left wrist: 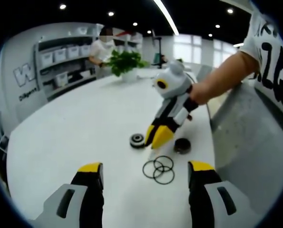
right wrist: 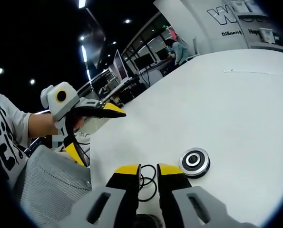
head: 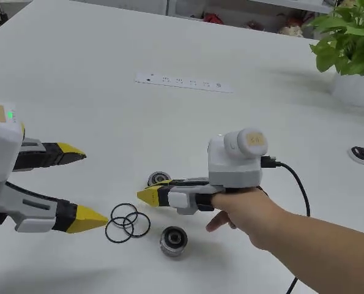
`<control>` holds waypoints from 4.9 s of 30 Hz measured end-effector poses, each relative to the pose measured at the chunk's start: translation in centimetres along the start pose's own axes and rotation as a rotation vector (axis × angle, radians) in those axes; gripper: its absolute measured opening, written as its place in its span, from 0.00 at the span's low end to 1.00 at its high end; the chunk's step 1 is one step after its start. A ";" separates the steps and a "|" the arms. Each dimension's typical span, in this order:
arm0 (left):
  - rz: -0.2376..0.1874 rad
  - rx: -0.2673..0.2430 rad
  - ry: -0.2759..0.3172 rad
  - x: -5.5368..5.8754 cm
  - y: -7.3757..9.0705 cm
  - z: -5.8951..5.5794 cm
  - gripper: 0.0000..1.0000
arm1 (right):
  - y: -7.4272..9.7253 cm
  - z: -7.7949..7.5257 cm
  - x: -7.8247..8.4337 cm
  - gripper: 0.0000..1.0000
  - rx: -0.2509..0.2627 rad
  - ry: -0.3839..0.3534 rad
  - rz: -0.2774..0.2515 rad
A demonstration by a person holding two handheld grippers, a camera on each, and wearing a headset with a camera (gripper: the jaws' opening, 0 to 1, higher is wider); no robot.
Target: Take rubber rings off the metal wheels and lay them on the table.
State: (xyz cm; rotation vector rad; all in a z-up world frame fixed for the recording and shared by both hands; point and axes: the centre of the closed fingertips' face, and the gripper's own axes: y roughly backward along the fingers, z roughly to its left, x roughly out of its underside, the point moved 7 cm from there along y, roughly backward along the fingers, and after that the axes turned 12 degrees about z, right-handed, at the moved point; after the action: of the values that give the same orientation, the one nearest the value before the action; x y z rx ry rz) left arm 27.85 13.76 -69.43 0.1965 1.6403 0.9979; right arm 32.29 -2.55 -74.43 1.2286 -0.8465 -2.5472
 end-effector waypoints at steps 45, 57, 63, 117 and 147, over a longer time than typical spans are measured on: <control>-0.034 -0.002 -0.010 -3.1 -2.0 2.4 0.69 | 3.5 -3.0 -1.2 0.14 0.112 0.028 -0.084; -0.028 0.001 -0.009 -3.5 -3.0 2.9 0.67 | 4.6 -4.2 -0.8 0.15 0.149 0.032 -0.084; -0.023 -0.002 -0.005 -3.5 -3.5 3.1 0.66 | 4.6 -4.4 -0.3 0.15 0.164 0.057 -0.061; 0.005 0.059 0.045 -3.6 -8.9 2.8 0.49 | 1.9 -5.2 1.4 0.19 0.176 0.255 0.033; 0.029 0.092 0.048 -3.6 -11.4 1.9 0.31 | 1.5 -5.3 1.5 0.18 0.187 0.281 0.028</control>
State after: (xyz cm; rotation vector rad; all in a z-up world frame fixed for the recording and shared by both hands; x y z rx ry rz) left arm 34.89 5.48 -74.66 0.2610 1.7332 0.9560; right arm 35.32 -6.56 -77.17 1.5709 -1.0412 -2.2404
